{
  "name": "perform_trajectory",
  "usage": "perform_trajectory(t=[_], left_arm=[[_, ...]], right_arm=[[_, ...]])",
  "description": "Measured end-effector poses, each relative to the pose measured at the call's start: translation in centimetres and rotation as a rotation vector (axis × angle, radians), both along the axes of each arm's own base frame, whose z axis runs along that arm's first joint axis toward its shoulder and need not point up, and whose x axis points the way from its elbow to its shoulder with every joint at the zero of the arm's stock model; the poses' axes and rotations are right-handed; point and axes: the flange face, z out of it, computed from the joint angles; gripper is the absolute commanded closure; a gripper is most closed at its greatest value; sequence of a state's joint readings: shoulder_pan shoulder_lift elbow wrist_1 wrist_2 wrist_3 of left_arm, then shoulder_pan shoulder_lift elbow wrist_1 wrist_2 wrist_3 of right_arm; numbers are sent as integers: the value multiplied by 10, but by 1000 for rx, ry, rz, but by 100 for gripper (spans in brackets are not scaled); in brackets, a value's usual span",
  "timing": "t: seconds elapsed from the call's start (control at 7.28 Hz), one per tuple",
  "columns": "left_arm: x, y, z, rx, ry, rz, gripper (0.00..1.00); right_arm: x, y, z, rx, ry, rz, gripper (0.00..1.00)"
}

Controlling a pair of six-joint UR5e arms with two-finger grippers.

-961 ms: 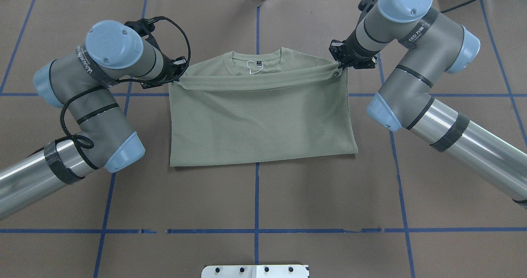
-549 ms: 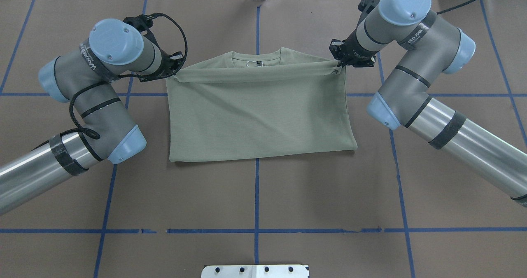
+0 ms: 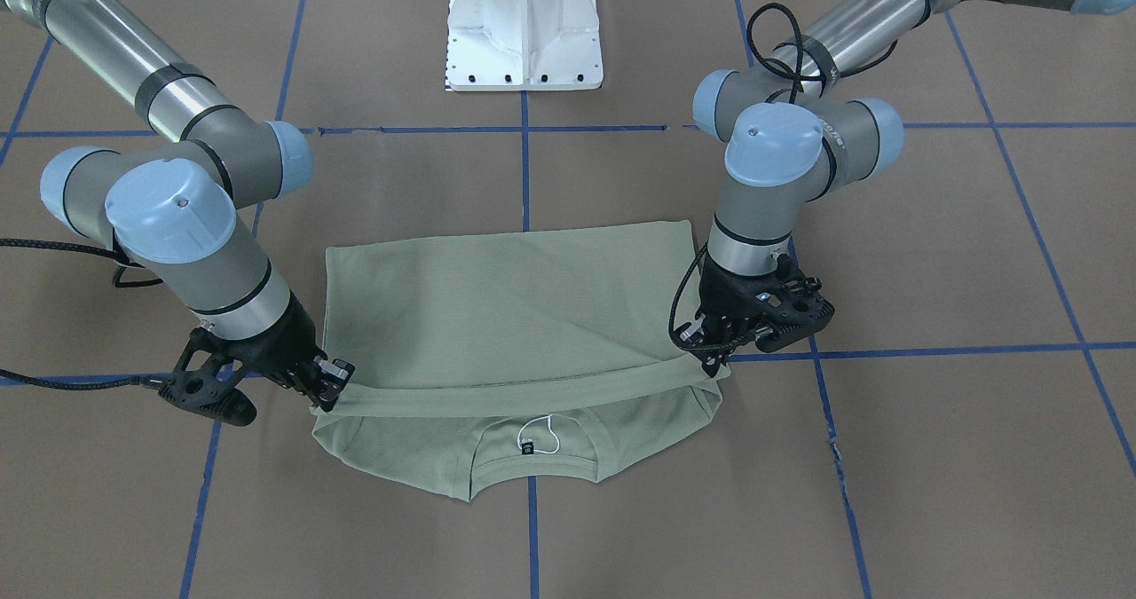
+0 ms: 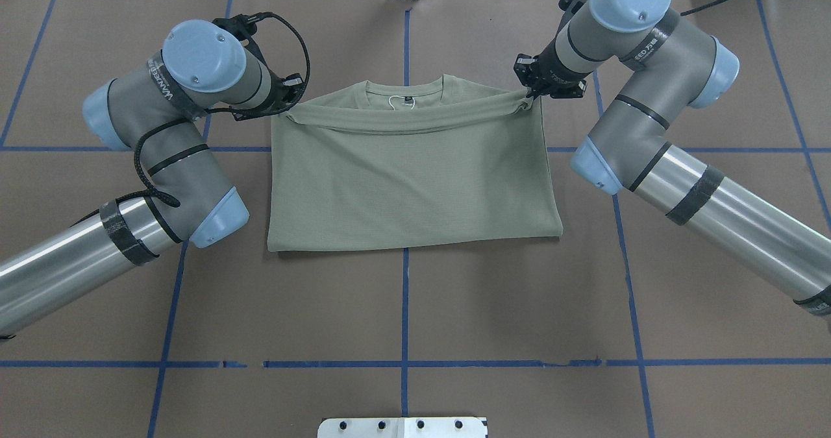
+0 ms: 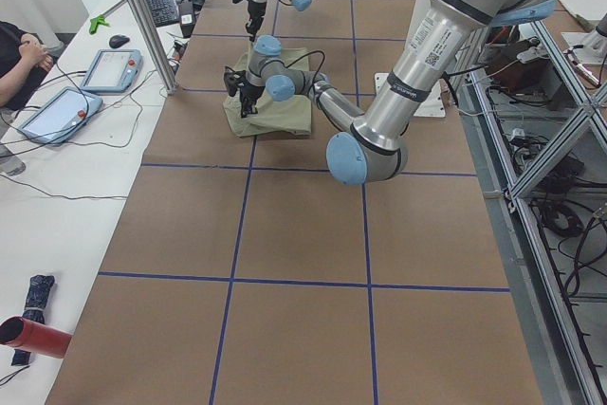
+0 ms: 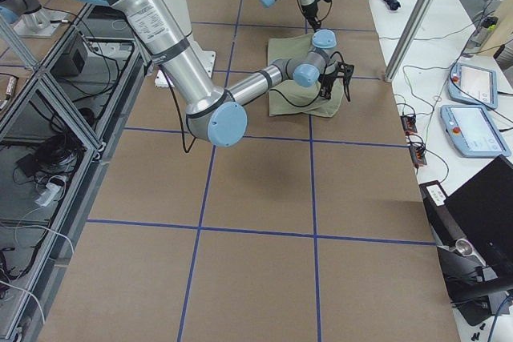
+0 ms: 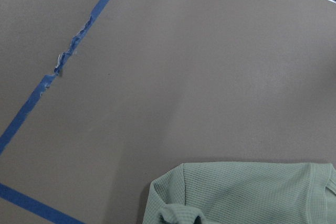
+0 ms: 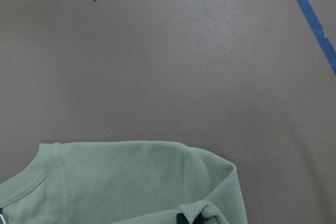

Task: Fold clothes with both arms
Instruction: 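Lay the hem down at the collar with both grippers and release, then lower the right gripper to the folded shirt's side edge and grasp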

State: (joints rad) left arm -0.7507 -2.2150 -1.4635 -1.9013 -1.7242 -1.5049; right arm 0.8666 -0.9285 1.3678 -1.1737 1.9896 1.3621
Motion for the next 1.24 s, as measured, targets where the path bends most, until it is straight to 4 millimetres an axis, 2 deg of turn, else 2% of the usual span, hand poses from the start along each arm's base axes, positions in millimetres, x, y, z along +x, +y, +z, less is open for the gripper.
perform_trajectory(t=[0.14,0.69,0.82,0.96,1.24], left_arm=[[0,-1,-1,0,0,0,0],[-9,-8,-8,0,3,-10,0],[-14,-7,-13,3,7,-12,0],[-19,-1,-23,5,13,-10,0],[-32,14,-47,1,29,5,0]], right_arm=[[0,0,0,0,0,0,0],[10,-1,-6,31,-35,-60,0],[13,11,-4,36,-46,-75,0],[14,36,3,42,-53,-96,0],[4,102,27,46,-44,-153,0]])
